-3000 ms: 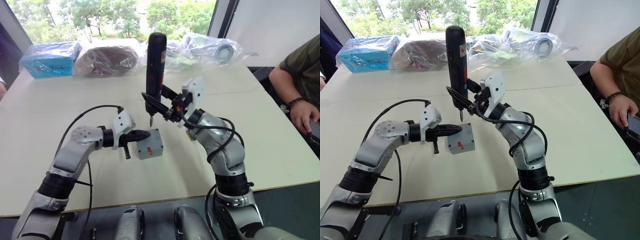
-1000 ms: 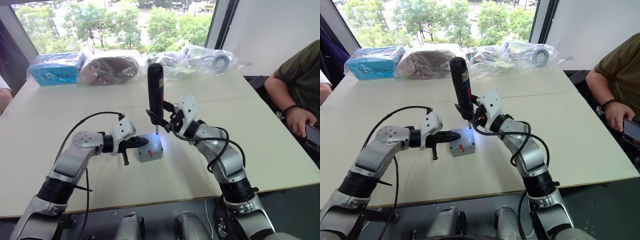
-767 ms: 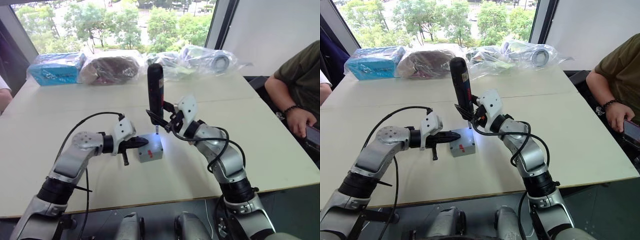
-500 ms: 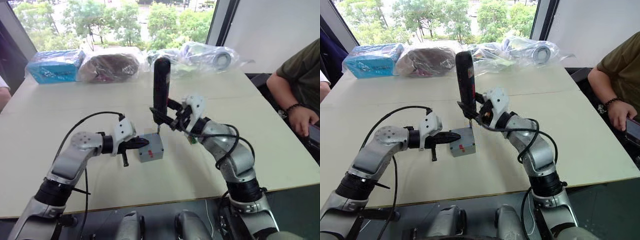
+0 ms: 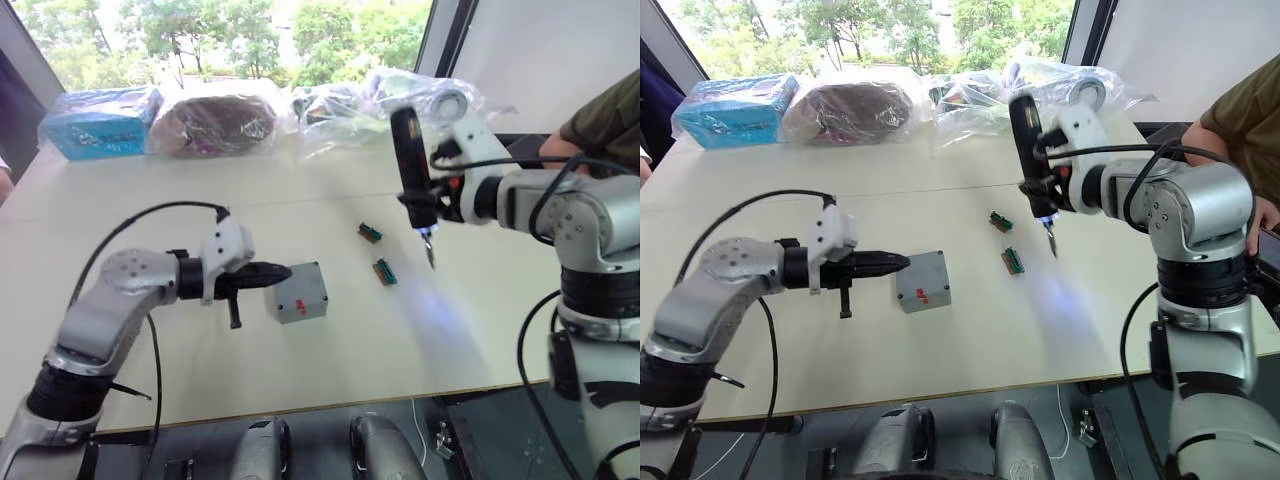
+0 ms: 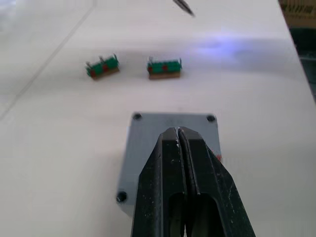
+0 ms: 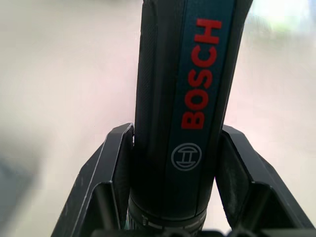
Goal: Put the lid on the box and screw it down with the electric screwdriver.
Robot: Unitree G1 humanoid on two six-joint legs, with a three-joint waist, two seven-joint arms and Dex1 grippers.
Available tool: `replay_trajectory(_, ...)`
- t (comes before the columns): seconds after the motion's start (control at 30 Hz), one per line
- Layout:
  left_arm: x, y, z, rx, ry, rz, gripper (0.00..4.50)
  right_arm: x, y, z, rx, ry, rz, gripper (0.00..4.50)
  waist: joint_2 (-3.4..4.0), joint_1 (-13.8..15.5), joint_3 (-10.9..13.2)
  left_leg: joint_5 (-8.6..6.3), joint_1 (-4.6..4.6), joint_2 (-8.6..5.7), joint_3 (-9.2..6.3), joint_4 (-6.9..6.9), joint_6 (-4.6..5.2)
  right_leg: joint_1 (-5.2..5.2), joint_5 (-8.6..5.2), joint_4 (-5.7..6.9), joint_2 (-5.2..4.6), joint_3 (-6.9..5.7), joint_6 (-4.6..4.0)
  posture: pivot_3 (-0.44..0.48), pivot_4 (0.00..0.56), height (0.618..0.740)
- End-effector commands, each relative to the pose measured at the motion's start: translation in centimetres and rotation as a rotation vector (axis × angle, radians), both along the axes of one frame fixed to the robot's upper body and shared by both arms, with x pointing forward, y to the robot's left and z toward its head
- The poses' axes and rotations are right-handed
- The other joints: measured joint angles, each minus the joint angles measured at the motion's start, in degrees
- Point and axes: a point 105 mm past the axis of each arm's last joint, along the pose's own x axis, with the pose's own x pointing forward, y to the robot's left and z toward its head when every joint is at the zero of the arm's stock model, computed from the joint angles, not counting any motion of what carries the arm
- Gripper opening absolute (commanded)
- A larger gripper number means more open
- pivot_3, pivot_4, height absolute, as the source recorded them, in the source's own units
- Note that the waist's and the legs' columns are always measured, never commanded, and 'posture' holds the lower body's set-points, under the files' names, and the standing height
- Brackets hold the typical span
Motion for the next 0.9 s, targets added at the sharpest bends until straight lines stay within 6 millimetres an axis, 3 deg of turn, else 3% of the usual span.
replay_trajectory(0.03,-0.8,0.4,1.9,-0.002,-0.061,-0.027,0.00,0.1,-1.2,0.0,-0.103,0.041,-0.011,1.84,0.00,-0.06,0.02,0.00,-0.06,0.02,0.01,0.00,0.01,-0.08,0.05,0.00,0.05,0.02,0.08,0.000,0.150,0.740)
replay_trajectory(0.23,-1.7,0.3,4.1,-0.046,-0.078,-0.056,0.00,1.3,-3.8,-3.9,-0.111,0.267,-0.151,1.84,-0.08,0.08,0.32,-0.06,-0.09,0.07,0.02,0.01,0.11,-0.16,0.12,0.02,0.41,0.03,0.22,0.000,0.150,0.740)
replay_trajectory(0.47,-2.4,-0.3,4.7,-0.059,-0.071,-0.070,0.00,2.0,-4.6,-6.7,-0.110,0.375,-0.197,1.84,-0.11,0.15,0.31,-0.06,-0.10,0.05,0.05,0.11,0.11,-0.12,0.17,0.02,0.41,0.08,0.31,0.000,0.150,0.740)
replay_trajectory(0.53,-2.5,-0.3,4.7,-0.060,-0.066,-0.069,0.00,2.2,-4.6,-6.8,-0.109,0.375,-0.198,2.84,-0.11,0.10,0.31,-0.06,-0.08,0.06,0.04,0.19,0.11,-0.06,0.20,0.02,0.42,0.08,0.36,0.000,0.150,0.740)
replay_trajectory(0.6,-2.5,-0.3,4.7,-0.061,-0.060,-0.059,0.00,2.4,-4.6,-6.7,-0.104,0.367,-0.195,3.42,-0.11,0.13,0.31,-0.06,-0.06,0.06,0.04,0.26,0.10,-0.01,0.22,0.02,0.42,0.08,0.39,0.000,0.150,0.740)
replay_trajectory(0.67,-2.3,-0.1,4.4,-0.054,-0.056,-0.035,0.00,2.8,-4.2,-6.0,-0.127,0.305,-0.153,4.17,-0.10,0.17,0.31,-0.06,-0.04,0.06,0.04,0.33,0.10,0.06,0.22,0.02,0.43,0.08,0.39,0.000,0.150,0.740)
replay_trajectory(0.7,-2.2,0.1,4.1,-0.051,-0.049,-0.012,0.00,3.4,-3.9,-4.7,-0.176,0.214,-0.110,4.44,-0.10,0.22,0.31,-0.06,-0.04,0.06,0.04,0.35,0.10,0.06,0.23,0.02,0.42,0.08,0.40,0.000,0.150,0.740)
replay_trajectory(0.8,-2.0,1.4,2.9,-0.005,-0.031,0.058,0.00,4.6,-1.8,0.5,-0.279,-0.133,0.034,4.48,0.00,0.04,0.37,-0.05,-0.05,0.04,0.05,0.34,0.10,0.03,0.24,0.03,0.40,0.12,0.43,0.000,0.150,0.740)
replay_trajectory(0.9,-2.0,3.0,1.2,0.039,0.015,0.109,0.00,3.6,1.6,3.4,-0.222,-0.306,0.198,4.48,-0.01,-0.07,0.38,-0.05,-0.06,0.08,0.07,0.28,0.10,-0.09,0.25,0.11,0.45,0.14,0.44,0.000,0.150,0.740)
